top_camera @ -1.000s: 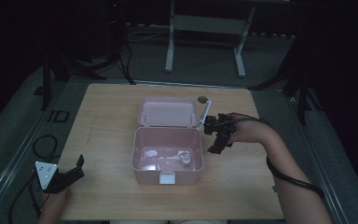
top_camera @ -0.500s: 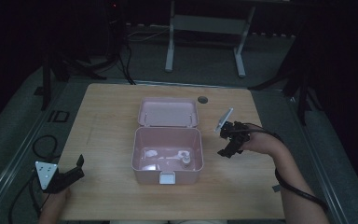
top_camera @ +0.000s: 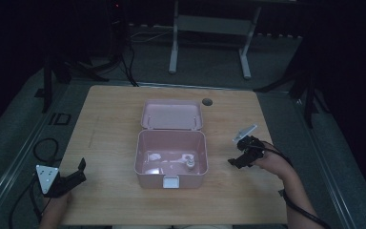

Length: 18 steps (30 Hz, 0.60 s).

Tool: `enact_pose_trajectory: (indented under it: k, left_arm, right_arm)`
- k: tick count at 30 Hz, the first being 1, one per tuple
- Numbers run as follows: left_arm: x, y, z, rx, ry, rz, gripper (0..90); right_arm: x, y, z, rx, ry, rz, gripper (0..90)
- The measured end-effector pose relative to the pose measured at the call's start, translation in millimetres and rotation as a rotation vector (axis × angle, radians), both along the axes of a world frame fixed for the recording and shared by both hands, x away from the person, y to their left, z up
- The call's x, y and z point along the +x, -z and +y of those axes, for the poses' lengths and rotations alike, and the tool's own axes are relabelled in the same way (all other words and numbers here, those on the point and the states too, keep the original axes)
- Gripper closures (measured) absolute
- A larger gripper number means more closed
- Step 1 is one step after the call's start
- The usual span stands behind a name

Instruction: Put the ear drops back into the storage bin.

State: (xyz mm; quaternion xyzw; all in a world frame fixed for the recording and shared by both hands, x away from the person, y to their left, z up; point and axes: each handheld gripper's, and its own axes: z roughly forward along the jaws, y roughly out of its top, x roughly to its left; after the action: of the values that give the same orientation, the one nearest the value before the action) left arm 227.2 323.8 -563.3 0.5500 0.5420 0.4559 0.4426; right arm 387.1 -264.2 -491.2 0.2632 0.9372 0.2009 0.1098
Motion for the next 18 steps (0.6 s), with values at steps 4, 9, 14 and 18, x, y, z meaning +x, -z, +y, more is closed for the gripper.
enact_pose_trajectory:
  k: [4, 9, 14, 18]
  left_arm:
    - [0.0, 0.0, -0.1, 0.001, 0.001, 0.000, 0.3]
    - [-0.2, 0.0, 0.0, 0.002, 0.001, -0.002, 0.3]
    - [-0.1, 0.0, 0.1, 0.001, 0.002, -0.002, 0.3]
    - [-0.4, 0.1, 0.0, 0.000, 0.000, -0.004, 0.3]
  right_arm:
    - [-4.6, 9.2, -11.6, 0.083, 0.064, -0.062, 15.7]
    - [-8.9, 19.4, -23.6, 0.158, 0.160, -0.111, 13.4]
    - [-17.7, 28.5, -33.0, 0.203, 0.282, -0.182, 12.8]
    - [-24.7, 37.2, -37.3, 0.195, 0.376, -0.243, 12.8]
